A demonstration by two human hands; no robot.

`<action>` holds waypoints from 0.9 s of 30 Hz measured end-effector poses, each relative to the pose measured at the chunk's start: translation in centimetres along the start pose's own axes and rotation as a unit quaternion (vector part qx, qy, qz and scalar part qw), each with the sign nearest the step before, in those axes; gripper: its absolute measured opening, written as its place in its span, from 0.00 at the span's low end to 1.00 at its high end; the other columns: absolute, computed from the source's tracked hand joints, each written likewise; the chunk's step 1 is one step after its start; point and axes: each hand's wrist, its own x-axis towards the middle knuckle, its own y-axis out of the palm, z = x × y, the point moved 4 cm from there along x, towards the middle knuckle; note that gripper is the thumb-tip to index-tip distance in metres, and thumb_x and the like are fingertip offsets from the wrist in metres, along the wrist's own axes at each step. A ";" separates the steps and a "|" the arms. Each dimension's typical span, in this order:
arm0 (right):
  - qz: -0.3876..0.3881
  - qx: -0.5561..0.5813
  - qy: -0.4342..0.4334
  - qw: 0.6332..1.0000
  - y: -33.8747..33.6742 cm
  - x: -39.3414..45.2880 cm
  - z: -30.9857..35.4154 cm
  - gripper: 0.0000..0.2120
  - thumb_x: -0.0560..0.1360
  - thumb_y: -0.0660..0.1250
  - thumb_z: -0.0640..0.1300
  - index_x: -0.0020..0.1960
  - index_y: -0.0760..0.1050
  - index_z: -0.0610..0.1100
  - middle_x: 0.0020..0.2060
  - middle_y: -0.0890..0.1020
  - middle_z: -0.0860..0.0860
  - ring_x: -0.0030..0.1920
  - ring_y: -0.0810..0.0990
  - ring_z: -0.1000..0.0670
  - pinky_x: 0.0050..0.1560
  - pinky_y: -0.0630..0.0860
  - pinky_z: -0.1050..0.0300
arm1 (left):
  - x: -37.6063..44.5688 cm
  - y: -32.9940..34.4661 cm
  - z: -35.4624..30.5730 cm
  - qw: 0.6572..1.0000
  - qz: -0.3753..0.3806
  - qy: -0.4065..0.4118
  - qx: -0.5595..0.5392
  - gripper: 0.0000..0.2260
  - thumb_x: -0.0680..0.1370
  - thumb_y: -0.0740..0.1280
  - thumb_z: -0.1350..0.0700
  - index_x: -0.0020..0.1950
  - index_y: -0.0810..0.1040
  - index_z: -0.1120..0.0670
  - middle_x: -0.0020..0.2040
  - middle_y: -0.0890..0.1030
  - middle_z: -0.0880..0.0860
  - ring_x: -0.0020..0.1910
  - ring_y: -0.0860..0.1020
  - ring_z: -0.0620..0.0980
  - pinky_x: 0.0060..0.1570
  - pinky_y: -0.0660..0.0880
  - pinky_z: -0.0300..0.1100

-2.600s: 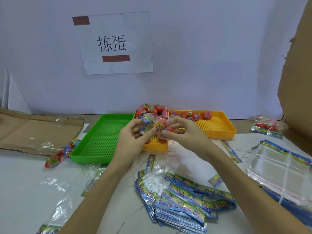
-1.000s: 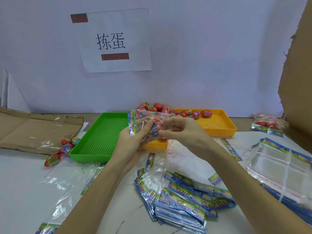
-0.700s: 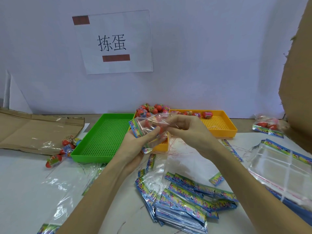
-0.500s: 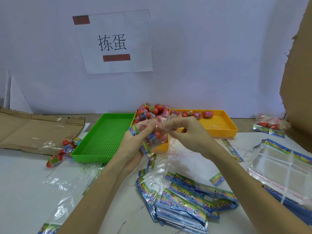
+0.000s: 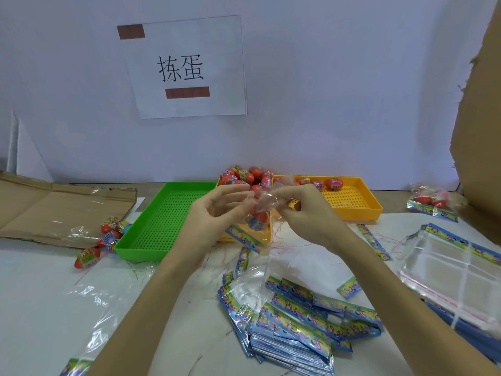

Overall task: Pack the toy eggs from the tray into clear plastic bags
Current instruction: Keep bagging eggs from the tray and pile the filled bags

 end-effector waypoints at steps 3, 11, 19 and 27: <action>0.041 -0.071 -0.030 0.996 0.3 0.0 0.3 0.15 0.80 0.65 0.33 0.56 0.87 0.47 0.47 0.86 0.55 0.43 0.79 0.63 0.39 0.70 0.71 | -0.1 -0.2 0.3 0.995 0.044 0.016 0.090 0.26 0.71 0.81 0.53 0.67 0.81 0.48 0.58 0.87 0.48 0.55 0.86 0.48 0.56 0.82 0.41; -0.027 0.007 -0.083 0.996 -0.1 -0.1 1.1 0.14 0.82 0.63 0.35 0.59 0.85 0.47 0.49 0.87 0.58 0.52 0.83 0.59 0.49 0.78 0.67 | 0.1 -0.4 1.3 0.993 0.035 -0.001 0.112 0.17 0.72 0.81 0.54 0.59 0.84 0.52 0.50 0.89 0.51 0.49 0.88 0.51 0.46 0.84 0.41; 0.030 -0.154 -0.041 0.987 2.8 -0.3 -2.7 0.12 0.84 0.63 0.44 0.60 0.84 0.49 0.59 0.84 0.56 0.62 0.76 0.55 0.65 0.73 0.54 | 0.3 -2.5 0.7 0.979 -0.164 0.013 0.124 0.29 0.65 0.84 0.49 0.60 0.75 0.50 0.43 0.88 0.46 0.38 0.85 0.43 0.31 0.81 0.41; 0.006 -0.301 -0.047 0.952 5.1 -1.0 -4.1 0.17 0.86 0.56 0.55 0.66 0.79 0.52 0.68 0.76 0.53 0.72 0.66 0.49 0.75 0.62 0.48 | 0.4 -2.4 1.1 0.983 -0.137 0.014 0.122 0.26 0.69 0.83 0.52 0.61 0.75 0.47 0.46 0.89 0.49 0.43 0.88 0.51 0.40 0.86 0.57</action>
